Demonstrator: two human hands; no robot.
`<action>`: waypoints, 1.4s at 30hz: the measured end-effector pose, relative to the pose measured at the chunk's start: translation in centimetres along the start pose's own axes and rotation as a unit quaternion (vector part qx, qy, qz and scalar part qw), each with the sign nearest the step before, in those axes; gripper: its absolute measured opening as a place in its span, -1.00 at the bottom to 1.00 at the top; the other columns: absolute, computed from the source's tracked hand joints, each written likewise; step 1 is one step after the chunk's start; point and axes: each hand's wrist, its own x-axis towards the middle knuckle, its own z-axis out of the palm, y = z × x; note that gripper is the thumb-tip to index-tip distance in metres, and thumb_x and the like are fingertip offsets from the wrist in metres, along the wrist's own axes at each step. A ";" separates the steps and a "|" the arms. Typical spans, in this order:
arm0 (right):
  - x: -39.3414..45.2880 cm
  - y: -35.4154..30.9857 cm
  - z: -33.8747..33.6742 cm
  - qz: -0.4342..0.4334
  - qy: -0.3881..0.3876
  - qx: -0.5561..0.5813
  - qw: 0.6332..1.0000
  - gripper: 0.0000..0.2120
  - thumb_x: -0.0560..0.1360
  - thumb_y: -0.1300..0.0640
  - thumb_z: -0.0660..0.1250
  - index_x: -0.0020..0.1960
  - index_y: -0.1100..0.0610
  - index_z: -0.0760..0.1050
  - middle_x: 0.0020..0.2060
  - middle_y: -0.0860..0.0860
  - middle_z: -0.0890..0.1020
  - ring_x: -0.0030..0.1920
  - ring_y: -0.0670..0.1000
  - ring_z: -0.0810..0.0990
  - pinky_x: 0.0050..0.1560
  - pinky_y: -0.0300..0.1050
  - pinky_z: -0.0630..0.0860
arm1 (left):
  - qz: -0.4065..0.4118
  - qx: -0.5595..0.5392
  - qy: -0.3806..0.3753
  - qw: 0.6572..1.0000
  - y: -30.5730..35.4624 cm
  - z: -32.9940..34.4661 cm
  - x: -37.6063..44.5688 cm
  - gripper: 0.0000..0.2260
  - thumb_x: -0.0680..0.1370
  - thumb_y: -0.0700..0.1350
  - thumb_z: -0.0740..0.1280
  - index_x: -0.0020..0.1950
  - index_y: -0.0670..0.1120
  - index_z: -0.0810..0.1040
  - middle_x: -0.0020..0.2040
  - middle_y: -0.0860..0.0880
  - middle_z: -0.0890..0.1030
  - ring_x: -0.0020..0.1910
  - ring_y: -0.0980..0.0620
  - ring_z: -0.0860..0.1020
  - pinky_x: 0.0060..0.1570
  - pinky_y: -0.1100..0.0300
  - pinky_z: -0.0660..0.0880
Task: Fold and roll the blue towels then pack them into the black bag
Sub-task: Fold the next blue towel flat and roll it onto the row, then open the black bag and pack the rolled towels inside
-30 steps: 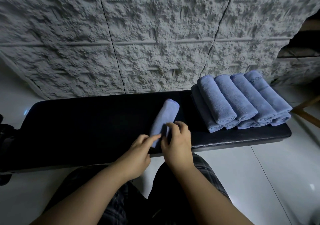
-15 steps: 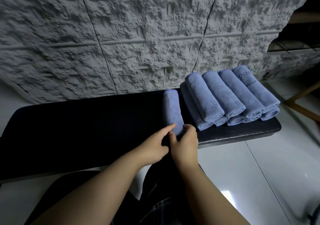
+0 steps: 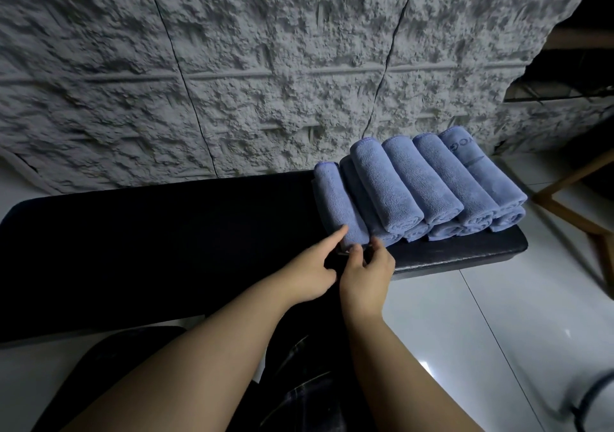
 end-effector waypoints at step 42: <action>-24.4 -15.2 18.5 -0.248 -0.595 -0.161 0.747 -0.55 0.63 -0.10 0.03 0.48 -0.03 0.18 0.41 -0.07 0.36 0.37 -0.11 0.32 0.17 -0.35 0.18 | -0.170 0.379 0.633 0.653 -15.4 -31.5 -31.0 -0.47 0.38 -0.25 0.41 0.31 -0.16 0.34 0.49 -0.24 0.12 0.49 -0.24 0.05 0.35 -0.19 0.15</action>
